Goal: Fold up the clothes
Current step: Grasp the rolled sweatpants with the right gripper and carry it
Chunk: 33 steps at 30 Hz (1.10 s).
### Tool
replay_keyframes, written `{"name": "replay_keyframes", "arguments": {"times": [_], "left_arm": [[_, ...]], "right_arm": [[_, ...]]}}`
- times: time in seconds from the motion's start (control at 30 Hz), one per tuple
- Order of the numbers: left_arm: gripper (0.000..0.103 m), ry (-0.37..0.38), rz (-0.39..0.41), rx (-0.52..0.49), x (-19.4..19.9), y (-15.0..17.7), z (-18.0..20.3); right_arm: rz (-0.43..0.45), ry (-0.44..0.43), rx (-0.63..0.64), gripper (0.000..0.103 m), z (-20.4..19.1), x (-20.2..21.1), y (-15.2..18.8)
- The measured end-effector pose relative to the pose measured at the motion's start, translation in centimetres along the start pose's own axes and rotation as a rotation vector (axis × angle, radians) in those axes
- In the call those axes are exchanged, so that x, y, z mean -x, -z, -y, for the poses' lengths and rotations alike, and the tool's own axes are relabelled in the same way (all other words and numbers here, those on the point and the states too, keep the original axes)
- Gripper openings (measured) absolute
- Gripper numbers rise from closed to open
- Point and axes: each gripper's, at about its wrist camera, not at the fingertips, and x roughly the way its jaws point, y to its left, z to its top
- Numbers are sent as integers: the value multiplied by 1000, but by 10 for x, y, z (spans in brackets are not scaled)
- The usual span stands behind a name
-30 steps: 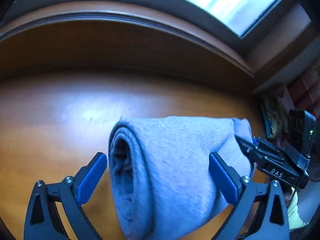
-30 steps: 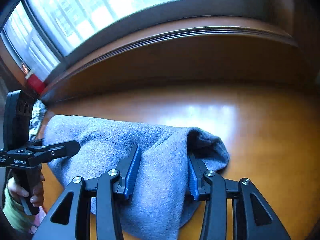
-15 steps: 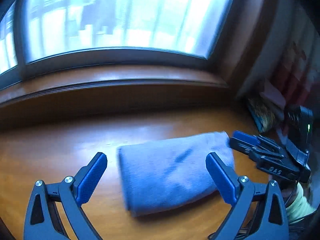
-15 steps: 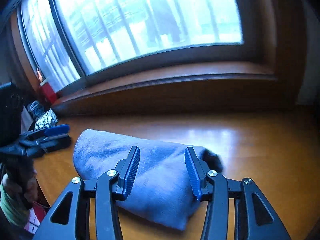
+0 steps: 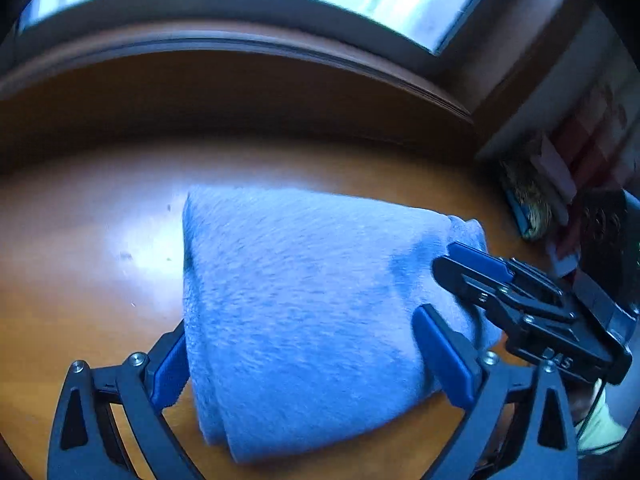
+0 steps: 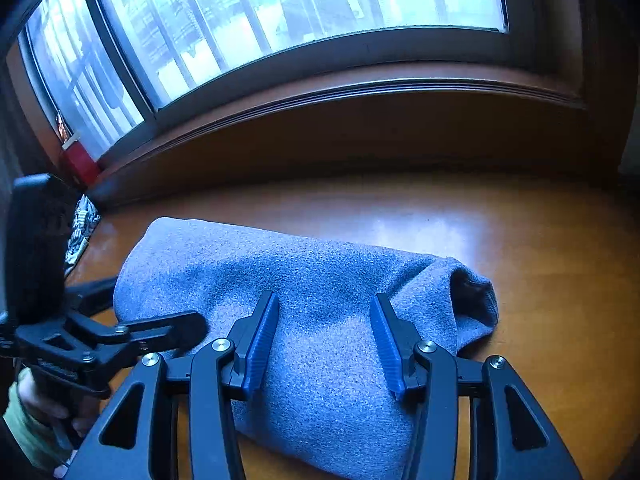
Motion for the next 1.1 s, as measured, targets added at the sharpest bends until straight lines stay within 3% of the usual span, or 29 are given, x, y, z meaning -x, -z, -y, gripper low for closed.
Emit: {"name": "replay_keyframes", "arguments": {"times": [0.2, 0.27, 0.37, 0.5, 0.8, 1.0, 1.1], "left_arm": [[100, -39, 130, -84, 65, 3, 5], [101, -52, 173, -118, 83, -1, 9], [101, -71, 193, -164, 86, -8, 15], [101, -151, 115, -175, 66, -3, 13], [101, -156, -17, -127, 41, 14, -9], [101, -152, -15, -131, 54, 24, -18], [101, -152, -96, -141, 30, 21, -12]], "right_arm": [[45, -10, -52, 48, 1, 28, -2], [54, 7, -56, 53, 0, 38, 0], [43, 19, -71, 56, 5, 49, 7], [10, 40, -87, 64, 5, 48, 14], [-47, -6, -199, 66, 33, 49, 32], [-65, -4, -151, 66, 23, 48, 34], [-77, 10, -114, 71, 16, 45, 36]]}}
